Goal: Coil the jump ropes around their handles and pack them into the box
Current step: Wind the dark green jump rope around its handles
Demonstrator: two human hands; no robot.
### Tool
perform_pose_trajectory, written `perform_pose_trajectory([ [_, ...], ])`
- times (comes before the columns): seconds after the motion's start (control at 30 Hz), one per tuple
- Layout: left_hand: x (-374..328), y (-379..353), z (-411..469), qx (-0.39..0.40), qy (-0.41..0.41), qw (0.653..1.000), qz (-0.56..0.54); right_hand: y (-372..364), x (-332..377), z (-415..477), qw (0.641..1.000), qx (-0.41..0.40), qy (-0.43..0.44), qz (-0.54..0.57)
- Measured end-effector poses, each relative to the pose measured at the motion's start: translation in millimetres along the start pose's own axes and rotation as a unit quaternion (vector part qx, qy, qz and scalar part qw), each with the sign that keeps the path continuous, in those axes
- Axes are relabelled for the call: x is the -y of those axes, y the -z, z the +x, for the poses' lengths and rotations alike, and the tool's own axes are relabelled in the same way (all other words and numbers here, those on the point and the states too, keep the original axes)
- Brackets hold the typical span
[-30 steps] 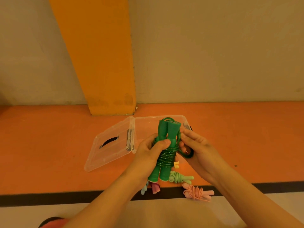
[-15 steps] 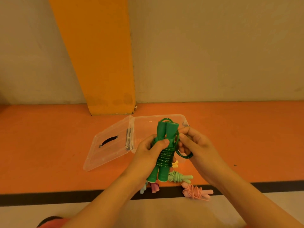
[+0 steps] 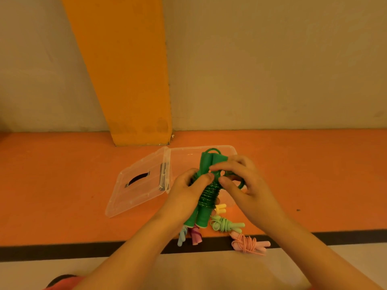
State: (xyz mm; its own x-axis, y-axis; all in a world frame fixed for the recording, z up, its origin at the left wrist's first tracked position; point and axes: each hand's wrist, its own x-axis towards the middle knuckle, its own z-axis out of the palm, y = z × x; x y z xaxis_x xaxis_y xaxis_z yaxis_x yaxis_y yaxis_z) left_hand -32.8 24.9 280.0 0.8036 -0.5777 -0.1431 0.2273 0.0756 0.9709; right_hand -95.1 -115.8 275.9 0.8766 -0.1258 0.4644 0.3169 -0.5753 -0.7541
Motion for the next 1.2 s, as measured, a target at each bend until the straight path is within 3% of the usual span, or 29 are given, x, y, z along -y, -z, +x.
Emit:
perform_pose_trajectory([
  [0.3, 9, 4, 3, 0.002, 0.006, 0.998, 0.058, 14, -3, 9, 0.991, -0.032, 0.059, -0.12],
  [0.43, 23, 10, 13, -0.045, 0.006, 0.987, 0.157, 24, 15, 15, 0.995, -0.09, 0.038, -0.027],
  [0.53, 34, 11, 19, -0.053, 0.017, 0.98, 0.19, 36, 26, 16, 0.991, -0.127, 0.047, -0.022],
  [0.67, 41, 7, 22, -0.051, 0.032, 0.977, 0.206, 40, 21, 17, 0.997, -0.072, -0.018, -0.034],
  [0.8, 42, 6, 19, -0.047, 0.066, 0.98, 0.185, 38, 13, 18, 0.994, -0.03, -0.099, 0.037],
  [0.93, 36, 8, 19, -0.053, 0.084, 0.985, 0.138, 33, 8, 17, 0.978, -0.043, -0.137, 0.154],
  [1.1, 33, 8, 19, -0.052, 0.084, 0.985, 0.141, 21, 16, 16, 0.93, -0.032, -0.168, 0.326],
  [1.2, 34, 6, 16, -0.042, 0.086, 0.986, 0.137, 21, 20, 17, 0.928, -0.033, -0.175, 0.327],
])
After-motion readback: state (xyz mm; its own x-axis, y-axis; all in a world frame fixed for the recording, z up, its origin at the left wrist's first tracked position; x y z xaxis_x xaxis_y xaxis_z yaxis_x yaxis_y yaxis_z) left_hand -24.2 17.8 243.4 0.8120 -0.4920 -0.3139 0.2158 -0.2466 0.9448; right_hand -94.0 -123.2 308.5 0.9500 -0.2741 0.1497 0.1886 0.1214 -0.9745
